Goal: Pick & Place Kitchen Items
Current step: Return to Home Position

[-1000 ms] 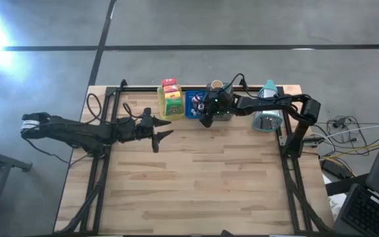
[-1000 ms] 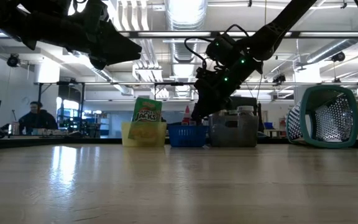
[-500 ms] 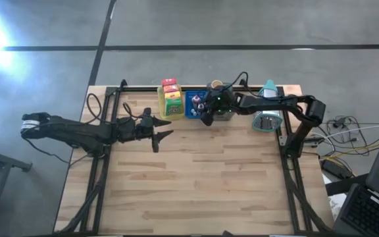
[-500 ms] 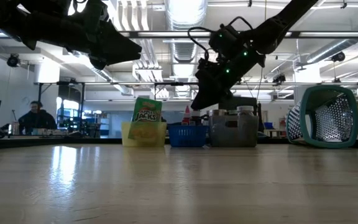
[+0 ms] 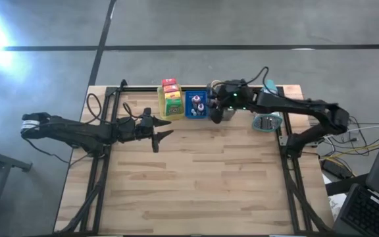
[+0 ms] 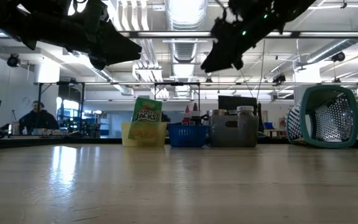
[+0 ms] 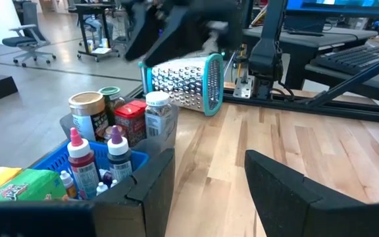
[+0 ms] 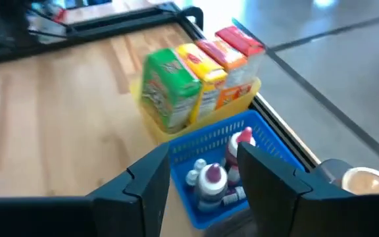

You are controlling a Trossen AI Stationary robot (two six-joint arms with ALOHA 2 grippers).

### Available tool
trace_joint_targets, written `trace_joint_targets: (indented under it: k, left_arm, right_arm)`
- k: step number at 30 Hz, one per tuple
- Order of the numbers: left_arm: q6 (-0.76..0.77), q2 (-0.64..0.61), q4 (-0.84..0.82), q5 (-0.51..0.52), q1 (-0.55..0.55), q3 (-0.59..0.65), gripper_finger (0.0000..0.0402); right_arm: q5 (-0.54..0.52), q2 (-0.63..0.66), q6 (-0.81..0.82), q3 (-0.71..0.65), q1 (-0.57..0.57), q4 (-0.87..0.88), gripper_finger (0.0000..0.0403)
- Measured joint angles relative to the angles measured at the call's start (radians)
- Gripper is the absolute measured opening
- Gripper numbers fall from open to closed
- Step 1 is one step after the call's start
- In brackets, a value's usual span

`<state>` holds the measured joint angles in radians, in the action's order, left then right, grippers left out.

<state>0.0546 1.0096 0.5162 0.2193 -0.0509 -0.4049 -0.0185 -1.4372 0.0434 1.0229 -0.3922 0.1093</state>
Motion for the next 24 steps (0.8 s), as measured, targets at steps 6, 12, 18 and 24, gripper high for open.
trace_joint_targets:
  k: [6, 12, 18, 24]
  left_arm:
    - [0.046, -0.001, 0.001, 0.000, 0.000, 0.000, 0.0190]
    - [0.053, -0.036, 0.052, -0.070, 0.000, 0.000, 0.0190]
    - [0.052, -0.125, 0.026, -0.152, 0.017, 0.000, 0.0154]
    - [0.061, -0.215, -0.081, -0.186, 0.067, 0.000, 0.0039]
  right_arm:
    - [0.000, 0.142, 0.001, -0.001, 0.062, 0.079, 0.0178]
    - [0.000, 0.255, 0.006, -0.004, 0.128, 0.134, 0.0164]
    - [-0.001, 0.320, 0.025, -0.022, 0.224, 0.224, 0.0120]
    - [-0.008, 0.374, 0.034, -0.078, 0.340, 0.238, 0.0034]
